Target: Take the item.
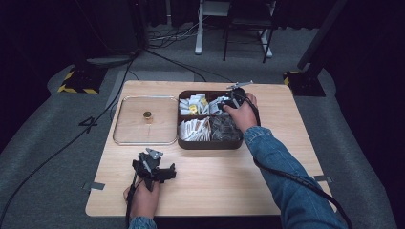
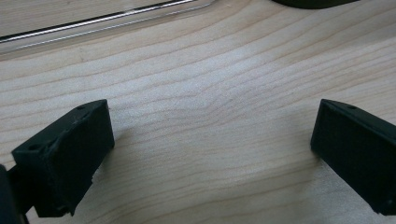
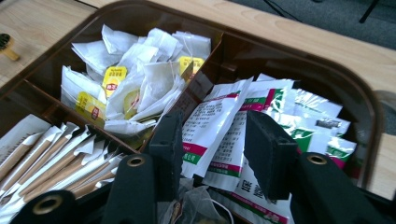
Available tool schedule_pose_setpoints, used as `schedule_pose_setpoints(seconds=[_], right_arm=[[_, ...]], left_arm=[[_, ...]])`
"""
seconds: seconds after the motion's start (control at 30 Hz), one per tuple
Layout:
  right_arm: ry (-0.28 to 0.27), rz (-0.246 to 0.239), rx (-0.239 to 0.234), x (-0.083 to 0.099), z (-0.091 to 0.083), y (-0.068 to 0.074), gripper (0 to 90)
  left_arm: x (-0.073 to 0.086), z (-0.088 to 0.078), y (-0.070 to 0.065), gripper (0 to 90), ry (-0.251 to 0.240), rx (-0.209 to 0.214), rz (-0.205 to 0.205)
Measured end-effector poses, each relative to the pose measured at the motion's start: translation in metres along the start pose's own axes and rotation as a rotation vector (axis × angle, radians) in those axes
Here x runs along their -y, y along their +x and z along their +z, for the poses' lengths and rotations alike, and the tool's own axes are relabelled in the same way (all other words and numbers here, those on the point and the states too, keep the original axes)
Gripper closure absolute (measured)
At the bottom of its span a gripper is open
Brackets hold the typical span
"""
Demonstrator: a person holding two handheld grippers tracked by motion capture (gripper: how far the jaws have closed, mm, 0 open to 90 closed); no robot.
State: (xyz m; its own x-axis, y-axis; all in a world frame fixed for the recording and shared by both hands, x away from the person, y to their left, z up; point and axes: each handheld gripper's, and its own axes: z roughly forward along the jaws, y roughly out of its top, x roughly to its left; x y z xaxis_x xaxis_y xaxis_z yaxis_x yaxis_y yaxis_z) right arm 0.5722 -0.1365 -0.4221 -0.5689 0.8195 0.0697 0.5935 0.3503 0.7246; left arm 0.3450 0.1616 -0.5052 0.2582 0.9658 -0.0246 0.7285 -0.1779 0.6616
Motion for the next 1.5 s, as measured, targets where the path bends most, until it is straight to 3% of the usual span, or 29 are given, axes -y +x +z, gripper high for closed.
schedule_pose_setpoints(seconds=[0.3,0.53,0.97,1.17,1.37,1.5], right_arm=[[0.039,0.036,0.011,0.007,0.014,0.001,57.7],[0.042,0.083,-0.018,0.009,0.019,0.002,58.8],[0.028,0.075,-0.024,-0.001,0.026,0.013,58.9],[0.064,0.069,0.021,-0.006,0.038,0.012,66.0],[0.097,0.071,0.038,-0.005,0.049,0.018,73.1],[0.09,0.086,0.039,-0.004,0.05,0.018,78.5]], left_arm=[[0.0,0.0,0.0,0.0,0.001,0.001,-0.002],[0.0,0.0,0.0,0.0,0.001,0.0,-0.001],[0.0,0.0,0.0,0.0,0.0,0.0,-0.001],[0.0,0.0,0.0,0.0,0.0,0.0,0.0],[0.0,0.0,0.0,0.0,0.003,0.001,0.001],[0.0,0.0,0.0,0.0,0.001,0.001,-0.001]])
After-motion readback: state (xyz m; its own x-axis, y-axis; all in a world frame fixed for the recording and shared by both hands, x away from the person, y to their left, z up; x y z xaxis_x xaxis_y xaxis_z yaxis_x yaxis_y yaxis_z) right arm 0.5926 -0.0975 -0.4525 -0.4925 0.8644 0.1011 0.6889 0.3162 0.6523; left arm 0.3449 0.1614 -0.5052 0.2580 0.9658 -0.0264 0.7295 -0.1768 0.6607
